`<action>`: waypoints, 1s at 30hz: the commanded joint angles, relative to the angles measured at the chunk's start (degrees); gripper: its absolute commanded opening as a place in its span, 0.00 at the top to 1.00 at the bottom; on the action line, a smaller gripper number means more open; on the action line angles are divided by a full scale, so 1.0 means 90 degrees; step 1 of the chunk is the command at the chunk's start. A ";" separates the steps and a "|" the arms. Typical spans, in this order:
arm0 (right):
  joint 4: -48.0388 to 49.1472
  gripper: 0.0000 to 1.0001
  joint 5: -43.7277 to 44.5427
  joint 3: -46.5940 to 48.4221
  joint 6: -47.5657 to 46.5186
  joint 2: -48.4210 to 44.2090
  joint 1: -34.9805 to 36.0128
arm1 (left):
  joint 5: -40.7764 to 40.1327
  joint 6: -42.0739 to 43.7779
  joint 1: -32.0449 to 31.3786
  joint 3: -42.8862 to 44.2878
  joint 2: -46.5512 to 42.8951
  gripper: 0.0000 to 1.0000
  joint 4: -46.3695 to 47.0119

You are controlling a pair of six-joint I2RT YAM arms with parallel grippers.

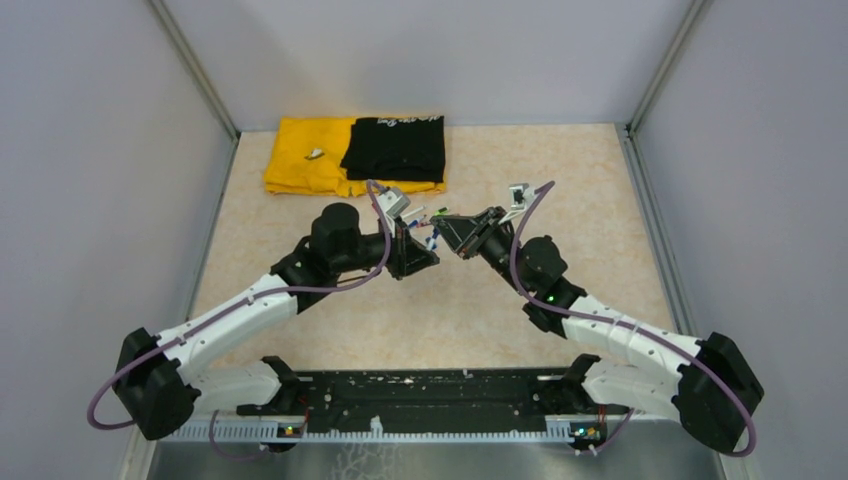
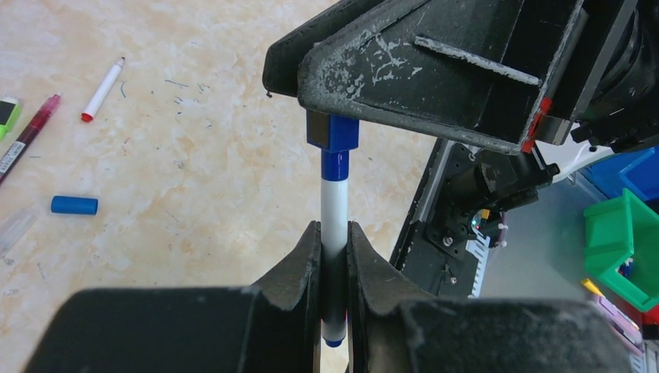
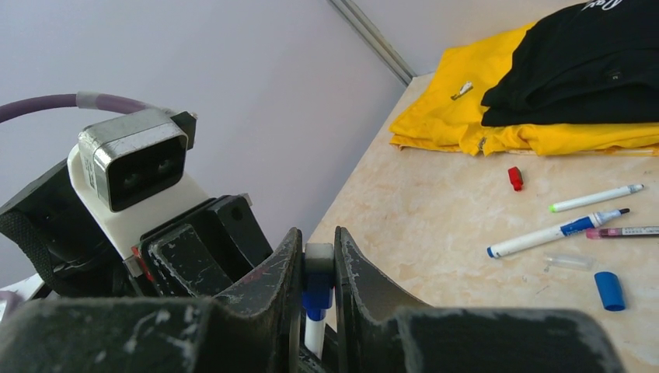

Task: Insert the pens into the pen caps
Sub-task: Press the pen cap onto the pen.

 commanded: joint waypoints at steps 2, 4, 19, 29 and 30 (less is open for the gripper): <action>-0.1559 1.00 -0.1746 -0.0246 0.0059 -0.0019 0.0839 | -0.0269 0.0248 0.0122 0.0995 0.0191 1.00 0.1943; -0.1435 1.00 -0.1540 -0.0139 0.0051 -0.0127 0.0833 | 0.0077 0.0342 0.0122 0.1005 0.0242 1.00 0.1848; -0.1464 0.99 -0.0373 0.0498 -0.1170 -0.1039 0.0832 | 0.1084 0.0904 0.0122 0.1067 -0.0007 1.00 0.1172; -0.1103 0.73 -0.0406 0.0279 -0.1139 -0.1080 0.0832 | 0.0610 0.1036 0.0122 0.1105 -0.0010 1.00 0.0682; -0.1015 0.71 -0.0402 0.0206 -0.1116 -0.1087 0.0835 | 0.0549 0.1050 0.0117 0.1099 -0.0013 1.00 0.0621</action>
